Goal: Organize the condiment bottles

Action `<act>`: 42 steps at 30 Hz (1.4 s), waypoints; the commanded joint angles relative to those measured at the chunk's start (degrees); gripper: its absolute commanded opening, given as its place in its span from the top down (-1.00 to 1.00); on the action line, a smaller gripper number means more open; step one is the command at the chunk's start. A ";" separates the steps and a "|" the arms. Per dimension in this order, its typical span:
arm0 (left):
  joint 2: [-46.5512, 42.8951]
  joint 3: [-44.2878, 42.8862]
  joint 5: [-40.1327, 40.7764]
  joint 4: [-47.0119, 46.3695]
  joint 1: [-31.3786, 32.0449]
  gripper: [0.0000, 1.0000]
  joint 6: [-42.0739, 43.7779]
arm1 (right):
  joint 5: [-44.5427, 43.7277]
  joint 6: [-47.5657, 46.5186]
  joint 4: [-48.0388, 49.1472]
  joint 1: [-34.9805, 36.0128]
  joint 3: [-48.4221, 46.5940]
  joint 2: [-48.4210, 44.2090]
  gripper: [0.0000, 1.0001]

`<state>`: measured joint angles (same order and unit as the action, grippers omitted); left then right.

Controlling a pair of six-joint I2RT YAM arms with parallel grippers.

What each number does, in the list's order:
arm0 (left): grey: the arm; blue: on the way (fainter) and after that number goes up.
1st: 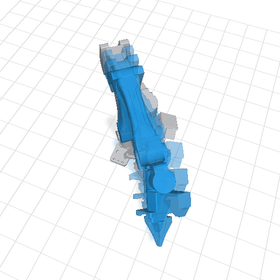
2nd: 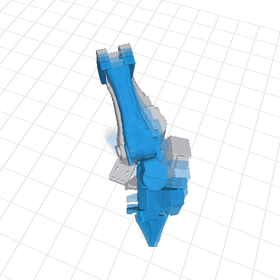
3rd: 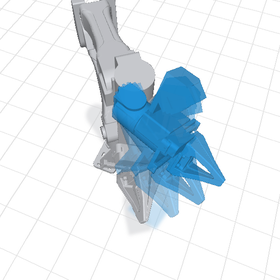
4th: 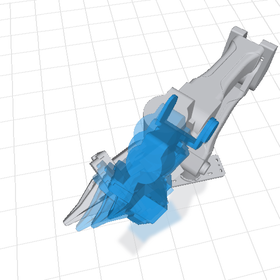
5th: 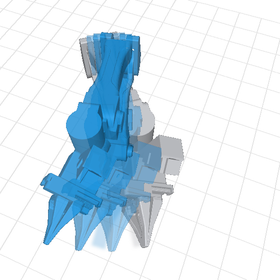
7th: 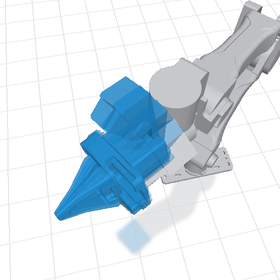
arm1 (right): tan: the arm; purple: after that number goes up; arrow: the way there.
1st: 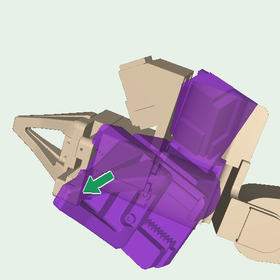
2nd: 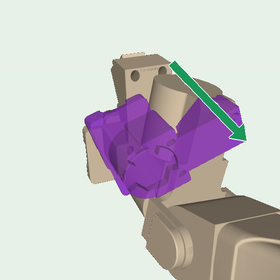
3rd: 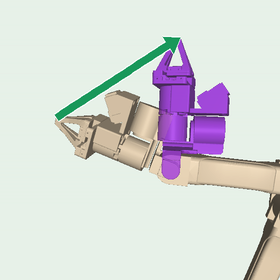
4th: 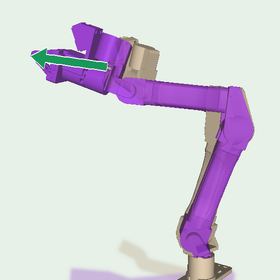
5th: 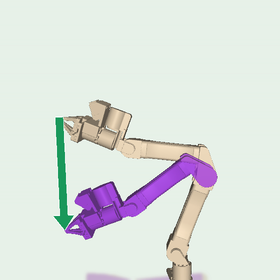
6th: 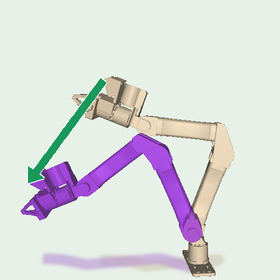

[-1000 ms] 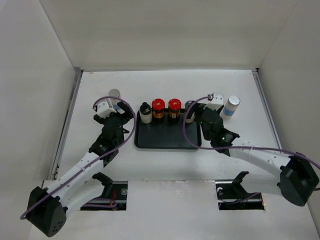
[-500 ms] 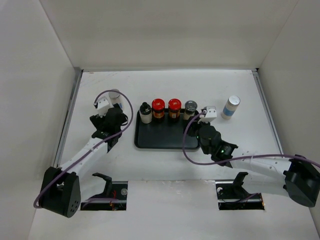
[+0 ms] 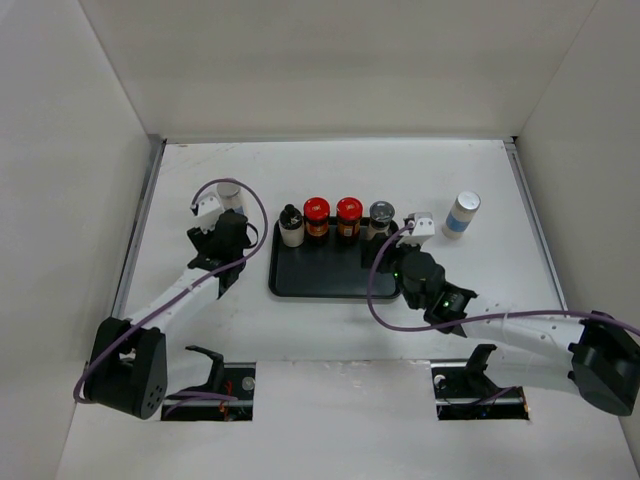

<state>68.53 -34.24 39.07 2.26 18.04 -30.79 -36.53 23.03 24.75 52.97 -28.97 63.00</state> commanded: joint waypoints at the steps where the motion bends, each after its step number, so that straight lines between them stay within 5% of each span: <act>1: -0.24 1.45 -0.22 -1.73 -0.24 -0.19 -0.94 | 0.59 0.44 3.11 0.16 -0.12 0.01 -0.60; 12: -1.64 3.12 -1.01 -1.91 -0.69 -0.30 -1.21 | 0.85 0.62 3.02 -0.63 0.23 -0.07 -0.61; 18: -4.79 1.37 -0.75 -1.21 0.27 0.30 -0.33 | 0.85 0.53 3.20 -0.72 0.32 -0.25 -0.64; 26: -14.48 -5.22 2.85 2.40 12.38 0.36 0.20 | 0.85 0.53 4.16 -0.72 0.85 -0.69 -0.72; 34: -5.71 -8.39 3.73 -1.73 25.76 0.35 -0.15 | 0.15 0.70 4.51 -1.86 1.55 -1.21 -0.74; 42: 2.65 -6.63 3.73 -5.43 32.00 0.35 -1.99 | -0.29 0.97 4.60 -3.88 2.51 -2.10 -0.75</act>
<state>71.55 -39.62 40.36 5.02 48.62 -31.22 -36.23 23.42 26.04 49.67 -26.79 62.08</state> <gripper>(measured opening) 0.606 0.873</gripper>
